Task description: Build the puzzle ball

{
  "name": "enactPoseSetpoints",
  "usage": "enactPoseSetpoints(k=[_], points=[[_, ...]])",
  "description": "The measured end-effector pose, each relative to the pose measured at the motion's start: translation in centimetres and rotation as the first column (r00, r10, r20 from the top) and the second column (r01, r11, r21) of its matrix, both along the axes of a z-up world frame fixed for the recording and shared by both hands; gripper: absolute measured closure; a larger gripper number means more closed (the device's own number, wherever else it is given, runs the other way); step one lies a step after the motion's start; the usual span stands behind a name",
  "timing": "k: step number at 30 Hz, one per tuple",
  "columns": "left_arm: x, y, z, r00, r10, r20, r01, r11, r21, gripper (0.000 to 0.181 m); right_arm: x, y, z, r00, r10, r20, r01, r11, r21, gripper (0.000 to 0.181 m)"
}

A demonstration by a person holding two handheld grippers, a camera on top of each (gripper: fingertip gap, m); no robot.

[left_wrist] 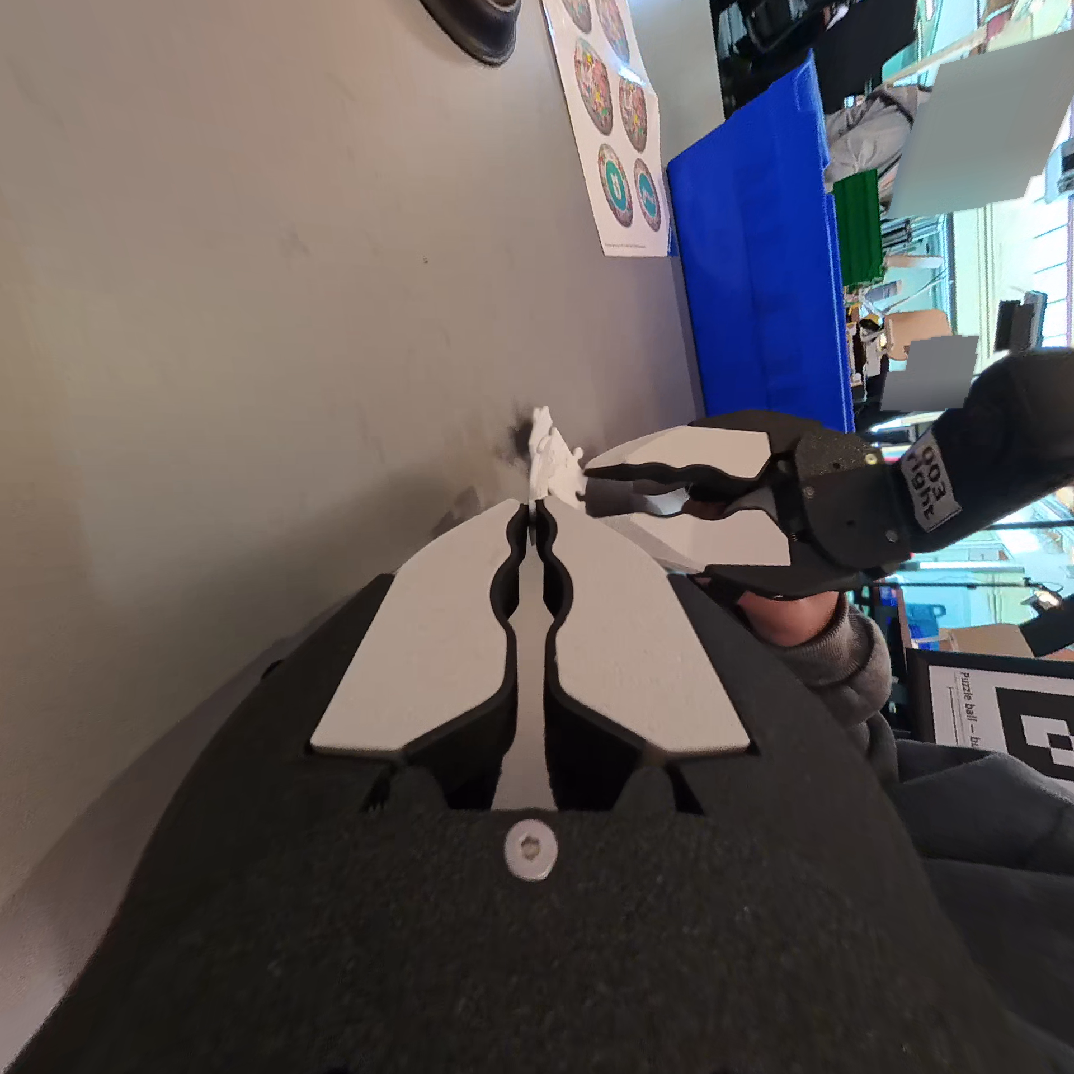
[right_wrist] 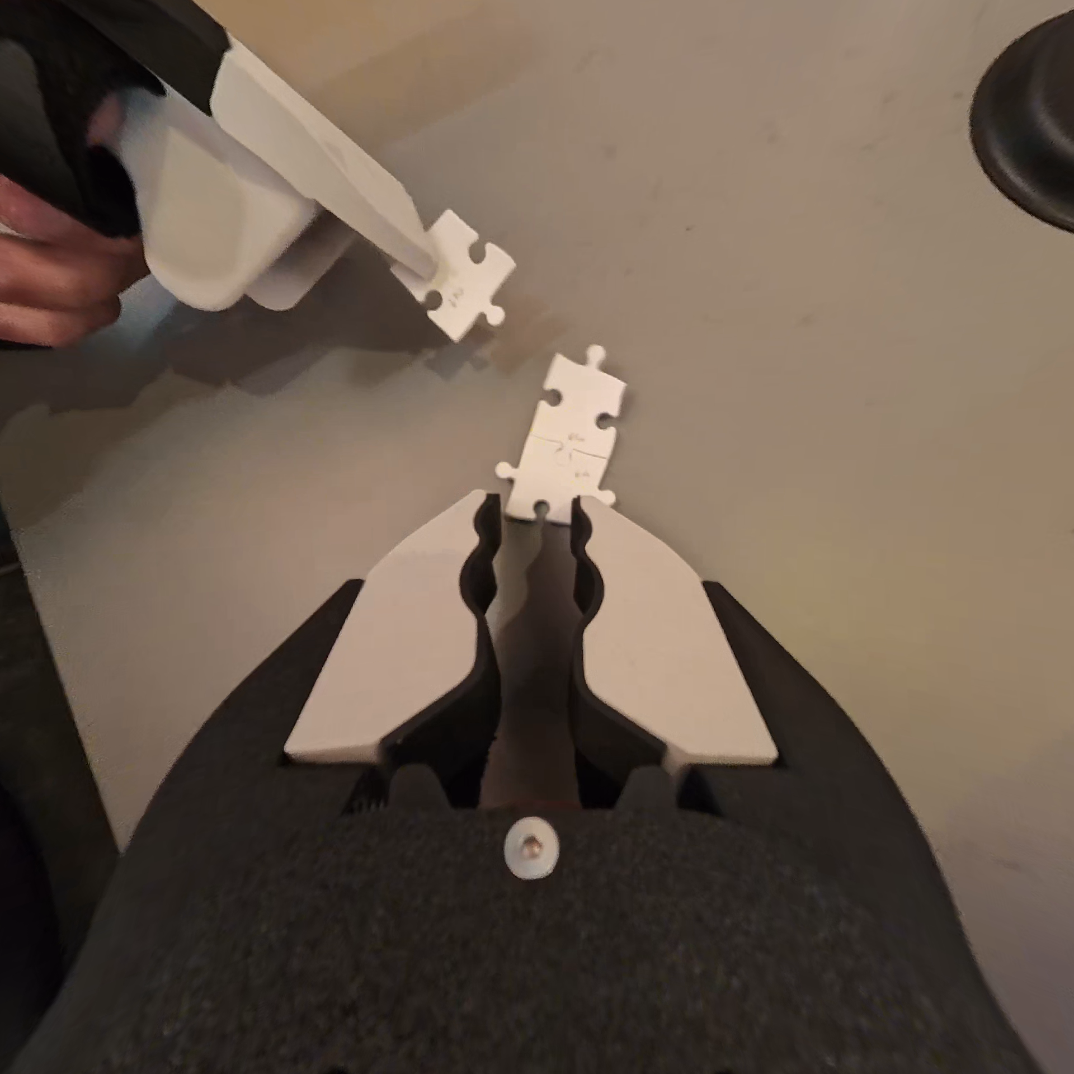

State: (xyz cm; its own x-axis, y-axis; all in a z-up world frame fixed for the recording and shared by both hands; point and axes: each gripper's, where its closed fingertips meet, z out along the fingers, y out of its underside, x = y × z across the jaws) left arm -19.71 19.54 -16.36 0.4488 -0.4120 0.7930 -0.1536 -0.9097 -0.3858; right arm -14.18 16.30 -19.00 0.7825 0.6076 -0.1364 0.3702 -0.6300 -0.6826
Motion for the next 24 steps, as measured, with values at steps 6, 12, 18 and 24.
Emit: enactPoseSetpoints(k=[6,12,18,24], points=[[0.7,0.5,-0.3,0.998,-0.060,-0.032,0.060,0.998,0.006,0.179,-0.9,0.2,0.9,0.999,0.022,-0.041,-0.021,1.000,0.022,0.163],[1.1,0.2,-0.9,0.993,-0.101,-0.062,0.100,0.995,-0.017,0.179,-0.7,0.6,-0.2,1.000,0.020,0.001,-0.020,1.000,0.009,0.168],[1.2,0.3,-0.8,0.994,-0.096,-0.057,0.095,0.995,-0.024,0.179,-0.5,0.8,-0.2,1.000,0.024,0.016,-0.024,1.000,0.018,0.171],[0.9,-0.4,-0.5,0.989,-0.124,-0.075,0.124,0.992,-0.005,0.179,-0.4,0.9,-0.2,0.999,0.028,0.020,-0.028,0.999,0.021,0.171]])
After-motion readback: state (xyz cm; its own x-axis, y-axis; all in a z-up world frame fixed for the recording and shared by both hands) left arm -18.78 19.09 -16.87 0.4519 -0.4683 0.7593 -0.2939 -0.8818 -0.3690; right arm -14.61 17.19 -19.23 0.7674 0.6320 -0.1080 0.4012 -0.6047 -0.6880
